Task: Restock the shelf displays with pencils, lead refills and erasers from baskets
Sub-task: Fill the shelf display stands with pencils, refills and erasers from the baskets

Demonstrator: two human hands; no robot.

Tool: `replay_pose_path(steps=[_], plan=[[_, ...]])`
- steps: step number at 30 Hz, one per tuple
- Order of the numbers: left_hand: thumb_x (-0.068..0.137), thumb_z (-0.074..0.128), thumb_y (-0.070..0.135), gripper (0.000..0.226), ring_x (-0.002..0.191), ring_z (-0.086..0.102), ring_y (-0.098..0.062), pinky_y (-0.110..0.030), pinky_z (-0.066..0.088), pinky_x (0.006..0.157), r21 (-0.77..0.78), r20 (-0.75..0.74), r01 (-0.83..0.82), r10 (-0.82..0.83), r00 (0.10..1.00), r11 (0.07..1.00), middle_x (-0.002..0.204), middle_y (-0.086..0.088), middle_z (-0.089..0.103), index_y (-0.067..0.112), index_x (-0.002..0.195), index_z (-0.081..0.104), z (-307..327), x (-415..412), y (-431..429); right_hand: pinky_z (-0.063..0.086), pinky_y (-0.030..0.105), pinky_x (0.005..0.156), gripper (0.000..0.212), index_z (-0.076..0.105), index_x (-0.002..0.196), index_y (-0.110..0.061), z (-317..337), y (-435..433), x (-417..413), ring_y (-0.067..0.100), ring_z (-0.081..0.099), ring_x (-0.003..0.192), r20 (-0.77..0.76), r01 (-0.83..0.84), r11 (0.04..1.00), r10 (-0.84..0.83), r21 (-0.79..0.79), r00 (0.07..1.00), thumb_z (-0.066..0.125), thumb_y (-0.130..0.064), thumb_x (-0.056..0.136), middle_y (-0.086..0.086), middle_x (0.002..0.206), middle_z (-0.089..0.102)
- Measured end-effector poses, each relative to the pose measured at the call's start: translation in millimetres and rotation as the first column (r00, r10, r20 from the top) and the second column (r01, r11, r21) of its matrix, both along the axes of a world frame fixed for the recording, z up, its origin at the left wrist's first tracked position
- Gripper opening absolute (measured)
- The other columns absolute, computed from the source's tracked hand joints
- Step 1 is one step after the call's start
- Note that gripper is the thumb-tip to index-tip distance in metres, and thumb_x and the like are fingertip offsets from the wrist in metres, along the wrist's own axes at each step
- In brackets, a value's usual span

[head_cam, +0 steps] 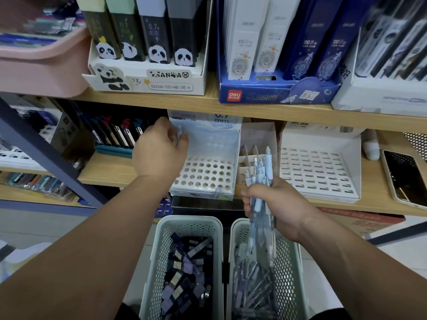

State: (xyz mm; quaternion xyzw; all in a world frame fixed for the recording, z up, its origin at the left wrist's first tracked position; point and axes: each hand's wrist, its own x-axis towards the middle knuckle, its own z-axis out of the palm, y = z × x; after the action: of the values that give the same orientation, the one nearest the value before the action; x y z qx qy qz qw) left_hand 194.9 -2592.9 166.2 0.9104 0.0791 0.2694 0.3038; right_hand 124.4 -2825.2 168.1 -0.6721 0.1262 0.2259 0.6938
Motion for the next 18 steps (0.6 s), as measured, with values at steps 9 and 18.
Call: replay_pose_path(steps=[9, 18], plan=[[0.091, 0.071, 0.022, 0.011, 0.058, 0.058, -0.004, -0.023, 0.049, 0.058, -0.643, -0.233, 0.343, -0.602, 0.764, 0.685, 0.074, -0.004, 0.068, 0.013, 0.084, 0.074, 14, -63, -51, 0.049, 0.033, 0.065, 0.012, 0.062, 0.096, -0.002, 3, 12, -7, 0.023, 0.058, 0.061, -0.003, -0.005, 0.999, 0.005, 0.035, 1.000, 0.068, -0.006, 0.086, 0.013, 0.073, 0.064], [0.089, 0.073, 0.012, 0.005, 0.048, 0.049, -0.012, -0.022, 0.040, 0.044, -0.869, -0.198, 0.186, -0.667, 0.718, 0.458, 0.057, 0.001, 0.060, 0.007, 0.090, 0.073, 10, -75, -44, 0.057, 0.038, 0.073, 0.013, 0.072, 0.100, -0.001, 10, 25, -14, 0.029, 0.073, 0.078, 0.037, -0.096, 0.993, 0.094, 0.067, 0.995, 0.062, -0.002, 0.091, 0.021, 0.094, 0.075]])
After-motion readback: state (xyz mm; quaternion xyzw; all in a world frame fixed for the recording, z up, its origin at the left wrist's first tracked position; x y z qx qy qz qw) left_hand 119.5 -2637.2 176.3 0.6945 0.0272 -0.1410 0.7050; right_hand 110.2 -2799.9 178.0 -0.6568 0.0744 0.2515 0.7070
